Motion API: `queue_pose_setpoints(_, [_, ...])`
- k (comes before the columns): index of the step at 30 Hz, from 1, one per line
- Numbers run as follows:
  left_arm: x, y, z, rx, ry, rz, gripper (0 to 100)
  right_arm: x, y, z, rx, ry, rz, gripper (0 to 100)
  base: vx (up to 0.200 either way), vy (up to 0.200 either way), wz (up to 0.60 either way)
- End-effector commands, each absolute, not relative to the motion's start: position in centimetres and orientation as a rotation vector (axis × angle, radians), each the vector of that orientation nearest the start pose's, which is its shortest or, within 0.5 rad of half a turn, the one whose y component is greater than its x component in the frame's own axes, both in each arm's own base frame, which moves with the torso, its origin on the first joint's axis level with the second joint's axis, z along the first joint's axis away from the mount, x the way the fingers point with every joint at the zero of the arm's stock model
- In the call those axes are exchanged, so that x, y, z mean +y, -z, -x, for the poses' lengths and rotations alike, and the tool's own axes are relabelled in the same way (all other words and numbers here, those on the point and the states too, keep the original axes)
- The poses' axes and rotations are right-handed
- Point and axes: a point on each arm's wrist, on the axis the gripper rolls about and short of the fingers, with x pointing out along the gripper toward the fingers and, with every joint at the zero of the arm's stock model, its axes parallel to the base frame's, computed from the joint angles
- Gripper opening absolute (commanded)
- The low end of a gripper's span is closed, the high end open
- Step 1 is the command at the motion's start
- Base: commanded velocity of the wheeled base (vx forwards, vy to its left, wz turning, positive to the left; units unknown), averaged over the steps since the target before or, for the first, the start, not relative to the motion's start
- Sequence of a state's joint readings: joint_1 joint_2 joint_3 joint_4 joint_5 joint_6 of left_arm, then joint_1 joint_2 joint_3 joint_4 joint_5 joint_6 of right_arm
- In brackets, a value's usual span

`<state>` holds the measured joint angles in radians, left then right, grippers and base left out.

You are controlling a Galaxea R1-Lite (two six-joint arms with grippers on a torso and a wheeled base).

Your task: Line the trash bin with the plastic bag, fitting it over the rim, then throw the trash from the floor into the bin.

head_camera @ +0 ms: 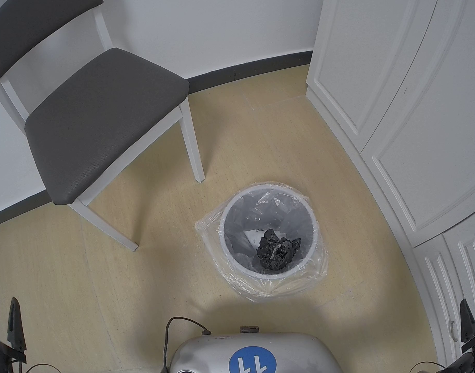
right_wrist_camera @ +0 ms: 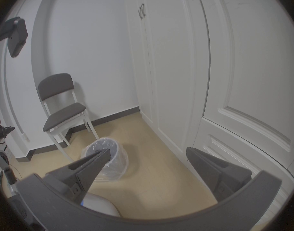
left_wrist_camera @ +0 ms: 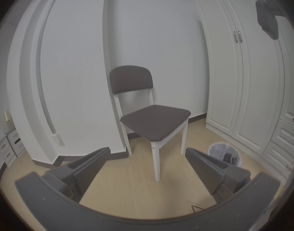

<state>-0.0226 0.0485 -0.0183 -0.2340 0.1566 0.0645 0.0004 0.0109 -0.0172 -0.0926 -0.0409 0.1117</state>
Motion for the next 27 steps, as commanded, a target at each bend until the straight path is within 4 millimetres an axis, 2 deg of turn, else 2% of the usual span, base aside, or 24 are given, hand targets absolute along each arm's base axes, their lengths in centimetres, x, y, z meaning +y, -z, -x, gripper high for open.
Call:
queue_pose_setpoints(1, [0.3,-9.5,2.5,-0.190,-0.131,-0.031,100,-0.1,-8.3,2.3,-0.072,0.038,-0.098,100,0.000,0.000,0.00])
queue_pose_setpoints(2, [0.3,-9.5,2.5,-0.190,-0.131,-0.031,100,-0.1,-8.3,2.3,-0.072,0.038,-0.098,100,0.000,0.000,0.00])
queue_pose_setpoints(3, [0.3,-8.0,2.3,-0.028,-0.115,-0.019,100,-0.1,-8.3,2.3,-0.072,0.038,-0.092,100,0.000,0.000,0.00])
queue_pose_setpoints(8, [0.3,-8.0,2.4,-0.034,-0.102,0.039,100,-0.1,-8.3,2.3,-0.073,0.046,-0.085,100,0.000,0.000,0.00])
queue_pose_setpoints(15, [0.3,-8.1,2.3,-0.049,-0.094,-0.028,100,-0.1,-7.9,2.3,-0.033,0.044,-0.022,100,0.000,0.000,0.00])
queue_pose_setpoints(21, [0.1,-7.9,2.3,-0.024,-0.033,0.060,100,-0.1,-7.8,2.3,-0.022,0.033,-0.025,100,0.000,0.000,0.00])
queue_pose_setpoints(27, [0.0,-7.5,2.3,0.001,0.011,-0.015,100,-0.1,-7.8,2.3,-0.019,0.034,-0.014,100,0.000,0.000,0.00])
